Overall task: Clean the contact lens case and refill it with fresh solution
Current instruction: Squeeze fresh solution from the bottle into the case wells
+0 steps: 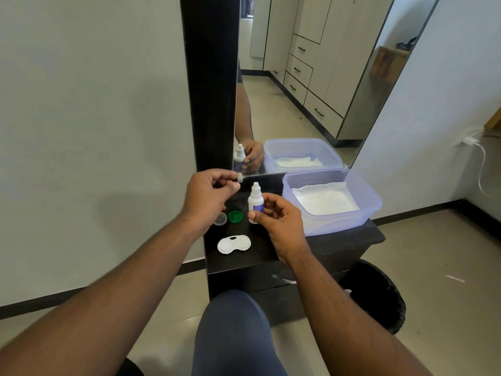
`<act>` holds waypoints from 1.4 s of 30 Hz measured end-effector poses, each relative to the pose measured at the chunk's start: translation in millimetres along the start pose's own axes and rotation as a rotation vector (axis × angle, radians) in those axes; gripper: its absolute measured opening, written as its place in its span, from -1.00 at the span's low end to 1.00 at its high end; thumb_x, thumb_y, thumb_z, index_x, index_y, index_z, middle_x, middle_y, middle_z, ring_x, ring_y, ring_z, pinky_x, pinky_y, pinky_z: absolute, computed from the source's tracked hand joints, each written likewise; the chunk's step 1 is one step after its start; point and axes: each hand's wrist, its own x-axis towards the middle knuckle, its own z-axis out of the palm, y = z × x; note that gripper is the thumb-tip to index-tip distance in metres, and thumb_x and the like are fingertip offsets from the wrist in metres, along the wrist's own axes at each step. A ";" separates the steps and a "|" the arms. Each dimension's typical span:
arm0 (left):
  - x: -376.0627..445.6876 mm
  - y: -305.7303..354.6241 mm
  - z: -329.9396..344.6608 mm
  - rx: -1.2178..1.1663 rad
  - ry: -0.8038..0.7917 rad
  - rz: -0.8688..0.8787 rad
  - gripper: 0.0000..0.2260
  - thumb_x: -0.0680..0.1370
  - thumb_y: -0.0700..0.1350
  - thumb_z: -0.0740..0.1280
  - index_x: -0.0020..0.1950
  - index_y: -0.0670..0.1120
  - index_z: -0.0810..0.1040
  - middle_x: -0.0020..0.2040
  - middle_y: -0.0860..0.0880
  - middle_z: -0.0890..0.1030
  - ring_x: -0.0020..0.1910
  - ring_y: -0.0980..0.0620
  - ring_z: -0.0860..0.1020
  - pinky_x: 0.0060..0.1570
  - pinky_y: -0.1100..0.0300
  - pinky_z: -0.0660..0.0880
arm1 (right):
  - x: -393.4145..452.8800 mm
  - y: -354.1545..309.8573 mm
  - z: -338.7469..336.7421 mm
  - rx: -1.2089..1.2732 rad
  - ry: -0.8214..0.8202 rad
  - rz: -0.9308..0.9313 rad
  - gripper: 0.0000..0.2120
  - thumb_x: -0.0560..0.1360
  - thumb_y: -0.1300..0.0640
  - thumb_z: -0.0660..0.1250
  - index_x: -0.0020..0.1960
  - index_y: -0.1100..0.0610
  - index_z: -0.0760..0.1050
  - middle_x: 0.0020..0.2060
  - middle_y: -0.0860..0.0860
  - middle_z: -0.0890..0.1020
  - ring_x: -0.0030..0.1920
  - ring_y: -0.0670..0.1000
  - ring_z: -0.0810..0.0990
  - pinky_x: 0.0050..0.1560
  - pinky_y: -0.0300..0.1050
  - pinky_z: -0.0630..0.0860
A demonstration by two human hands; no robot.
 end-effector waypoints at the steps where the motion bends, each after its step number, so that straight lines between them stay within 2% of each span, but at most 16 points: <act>1: -1.9 2.4 1.0 0.009 -0.002 0.025 -0.88 0.49 -0.14 0.42 0.01 -0.03 0.66 -0.17 -0.01 0.66 -0.26 0.16 0.59 -0.41 0.35 0.49 | -0.1 -0.8 0.2 -0.016 -0.013 -0.002 -0.60 0.36 0.29 0.51 0.10 -0.03 0.55 0.05 -0.03 0.67 0.07 -0.04 0.64 0.11 -0.12 0.59; 3: -7.0 8.9 7.2 0.012 -0.043 0.082 -0.90 0.47 -0.08 0.44 -0.06 -0.06 0.68 -0.22 0.00 0.67 -0.30 0.19 0.60 -0.37 0.37 0.52 | -0.3 -2.4 -0.1 -0.029 -0.035 -0.006 -0.61 0.37 0.29 0.50 0.11 -0.03 0.54 0.06 -0.02 0.66 0.07 -0.05 0.64 0.12 -0.12 0.58; 5: -9.5 10.6 15.0 0.064 -0.063 0.131 -0.86 0.42 -0.02 0.49 -0.12 -0.07 0.67 -0.27 0.00 0.66 -0.30 0.15 0.61 -0.32 0.35 0.55 | -0.7 -3.0 -0.5 -0.027 -0.040 -0.004 -0.60 0.38 0.29 0.49 0.16 0.02 0.54 0.07 0.01 0.66 0.07 -0.05 0.64 0.12 -0.11 0.58; 8: -6.4 7.7 20.2 0.148 -0.062 0.159 -0.88 0.42 -0.06 0.49 -0.11 -0.06 0.65 -0.25 0.02 0.64 -0.26 0.12 0.60 -0.26 0.31 0.57 | -1.5 -3.8 -1.2 -0.041 -0.033 0.003 -0.59 0.41 0.28 0.46 0.23 0.08 0.53 0.09 0.02 0.66 0.09 -0.03 0.63 0.14 -0.08 0.57; 12: -2.8 8.1 15.9 0.179 -0.147 0.179 -0.92 0.47 -0.13 0.44 -0.04 -0.03 0.65 -0.17 0.06 0.65 -0.16 0.16 0.61 -0.15 0.33 0.55 | -1.7 -3.8 -1.1 -0.034 -0.056 -0.013 -0.59 0.47 0.28 0.40 0.29 0.08 0.50 0.14 0.01 0.64 0.14 -0.04 0.61 0.19 -0.07 0.55; 15: -3.1 7.2 14.4 0.195 -0.154 0.175 -0.91 0.47 -0.09 0.44 -0.03 0.00 0.63 -0.16 0.09 0.63 -0.15 0.19 0.59 -0.19 0.37 0.50 | -1.5 -3.4 -0.2 -0.059 -0.058 -0.027 -0.61 0.50 0.26 0.37 0.31 0.07 0.49 0.13 -0.01 0.64 0.14 -0.07 0.60 0.19 -0.12 0.54; 18: -4.9 6.5 19.9 0.182 -0.120 0.139 -0.79 0.39 0.04 0.50 -0.09 -0.03 0.63 -0.23 0.05 0.62 -0.24 0.15 0.59 -0.24 0.30 0.55 | -3.2 -4.2 0.9 -0.092 -0.049 -0.073 -0.64 0.51 0.25 0.36 0.28 0.03 0.50 0.03 -0.04 0.65 0.04 -0.12 0.60 0.11 -0.21 0.55; 21: -4.8 9.5 24.2 0.181 -0.086 0.122 -0.82 0.40 0.02 0.50 -0.14 -0.07 0.64 -0.28 0.02 0.63 -0.30 0.08 0.61 -0.27 0.22 0.57 | -4.6 -3.4 0.9 -0.048 -0.046 -0.071 -0.61 0.50 0.24 0.38 0.30 0.03 0.48 0.10 -0.02 0.65 0.10 -0.10 0.61 0.10 -0.25 0.56; 24: -4.8 11.7 25.3 0.132 -0.080 0.092 -0.83 0.43 -0.01 0.48 -0.12 -0.10 0.66 -0.27 -0.01 0.65 -0.33 0.10 0.62 -0.38 0.30 0.55 | -6.1 -1.4 4.9 -0.058 -0.022 -0.069 -0.55 0.43 0.19 0.46 0.30 0.09 0.49 0.05 -0.03 0.66 0.03 -0.12 0.64 0.03 -0.24 0.59; 26: -6.6 11.6 26.4 0.149 -0.102 0.089 -0.84 0.45 -0.02 0.46 -0.07 -0.09 0.66 -0.23 0.03 0.64 -0.30 0.14 0.63 -0.40 0.36 0.53 | -7.6 -1.5 8.6 -0.114 0.036 -0.102 -0.60 0.40 0.18 0.49 0.21 0.07 0.50 -0.02 -0.06 0.65 -0.06 -0.17 0.63 -0.07 -0.32 0.57; 29: -7.4 12.8 26.7 0.149 -0.154 0.093 -0.82 0.46 -0.03 0.46 0.00 -0.07 0.65 -0.19 0.05 0.65 -0.25 0.13 0.64 -0.37 0.35 0.54 | -8.2 -2.2 8.2 -0.122 0.077 -0.103 -0.68 0.39 0.16 0.51 0.08 0.05 0.49 -0.09 -0.08 0.64 -0.12 -0.19 0.62 -0.15 -0.36 0.54; 33: -3.1 14.3 21.2 0.117 -0.185 0.070 -0.83 0.43 -0.09 0.48 -0.01 -0.11 0.67 -0.22 0.02 0.67 -0.28 0.10 0.65 -0.25 0.25 0.58 | -4.9 -1.2 1.7 -0.101 -0.036 -0.072 -0.76 0.46 0.15 0.43 0.10 0.17 0.53 -0.07 0.00 0.67 -0.08 -0.13 0.65 -0.11 -0.29 0.56; 35: -2.0 16.5 18.5 0.108 -0.178 0.076 -0.85 0.42 -0.10 0.49 -0.03 -0.09 0.67 -0.22 0.03 0.67 -0.24 0.12 0.65 -0.20 0.24 0.58 | -3.9 -1.4 2.5 -0.137 -0.073 -0.077 -0.74 0.51 0.09 0.37 0.18 0.12 0.52 0.01 -0.03 0.66 0.01 -0.11 0.64 -0.01 -0.27 0.57; 37: -2.0 20.0 17.5 0.079 -0.162 0.086 -0.87 0.41 -0.12 0.51 -0.07 -0.07 0.67 -0.23 0.06 0.66 -0.26 0.16 0.64 -0.25 0.31 0.57 | -2.4 -0.6 4.3 -0.204 -0.043 -0.116 -0.73 0.53 0.03 0.33 0.21 0.07 0.51 0.03 -0.06 0.61 0.02 -0.13 0.59 0.02 -0.25 0.55; 39: -2.6 23.4 18.8 0.066 -0.148 0.105 -0.89 0.41 -0.11 0.51 -0.09 -0.04 0.66 -0.25 0.09 0.65 -0.28 0.21 0.64 -0.29 0.37 0.55 | -2.3 0.2 6.1 -0.234 0.004 -0.162 -0.70 0.49 0.03 0.39 0.20 0.05 0.49 0.01 -0.06 0.58 -0.01 -0.15 0.56 -0.02 -0.24 0.54; 42: -5.4 25.9 22.7 0.129 -0.120 0.153 -0.87 0.42 -0.08 0.50 -0.06 -0.03 0.66 -0.24 0.17 0.61 -0.26 0.26 0.61 -0.32 0.45 0.52 | -5.7 -1.6 9.3 -0.153 0.070 -0.121 -0.51 0.38 0.09 0.51 0.22 0.01 0.38 0.01 -0.06 0.58 -0.01 -0.09 0.59 -0.05 -0.27 0.59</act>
